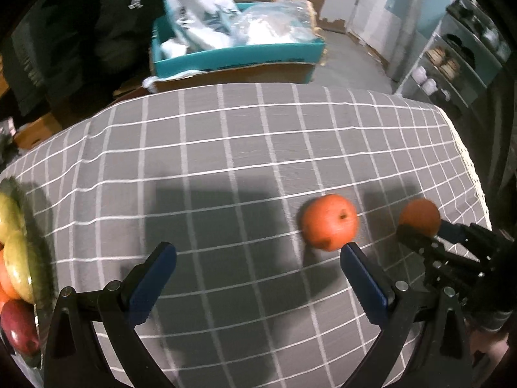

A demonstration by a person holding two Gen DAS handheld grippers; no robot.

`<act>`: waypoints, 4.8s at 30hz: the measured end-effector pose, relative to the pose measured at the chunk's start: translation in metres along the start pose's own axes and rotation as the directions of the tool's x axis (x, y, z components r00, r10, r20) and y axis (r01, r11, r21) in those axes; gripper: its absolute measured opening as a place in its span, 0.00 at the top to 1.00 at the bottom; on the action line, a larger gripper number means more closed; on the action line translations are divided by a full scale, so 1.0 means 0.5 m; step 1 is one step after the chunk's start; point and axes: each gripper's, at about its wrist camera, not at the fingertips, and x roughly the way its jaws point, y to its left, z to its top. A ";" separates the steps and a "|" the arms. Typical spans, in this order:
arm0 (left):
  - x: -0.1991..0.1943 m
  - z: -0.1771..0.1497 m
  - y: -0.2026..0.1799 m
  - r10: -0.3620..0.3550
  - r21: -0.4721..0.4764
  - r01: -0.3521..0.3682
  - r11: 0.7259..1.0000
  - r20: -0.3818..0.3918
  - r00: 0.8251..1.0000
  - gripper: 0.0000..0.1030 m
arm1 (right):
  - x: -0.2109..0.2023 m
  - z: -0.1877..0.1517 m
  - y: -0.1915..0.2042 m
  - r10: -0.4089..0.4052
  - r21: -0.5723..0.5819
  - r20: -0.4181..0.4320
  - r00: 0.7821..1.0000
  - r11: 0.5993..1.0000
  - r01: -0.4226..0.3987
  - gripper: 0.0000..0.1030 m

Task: Organize fruits
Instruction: 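Grasp one tangerine with the right gripper while the left grasps the other, then lift the tangerine with the left gripper while the right lifts its tangerine, then carry both tangerines over the green bowl with both grippers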

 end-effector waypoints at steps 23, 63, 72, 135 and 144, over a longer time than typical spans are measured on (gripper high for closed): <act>0.077 0.025 -0.067 -0.076 0.022 0.077 0.997 -0.057 0.995 0.24 | -0.007 0.003 -0.066 -0.022 0.093 0.014 1.000 0.995 0.020 0.57; -0.175 0.019 -0.032 -0.043 0.044 0.036 0.998 0.171 0.984 0.57 | -0.192 0.033 0.046 -0.039 -0.039 0.177 0.983 0.998 0.047 0.57; -0.258 0.009 -0.015 -0.032 0.044 0.022 0.999 0.236 0.971 0.57 | -0.266 0.040 0.086 -0.011 -0.080 0.245 0.969 0.996 0.032 0.57; -0.444 -0.130 0.425 0.214 -0.316 -0.110 0.942 0.317 0.924 0.56 | -0.284 0.087 0.606 0.318 -0.452 0.176 0.932 0.867 -0.210 0.57; -0.400 -0.158 0.511 0.238 -0.383 -0.131 0.915 0.249 0.939 0.56 | -0.216 0.078 0.672 0.336 -0.471 0.087 0.938 0.844 -0.259 0.57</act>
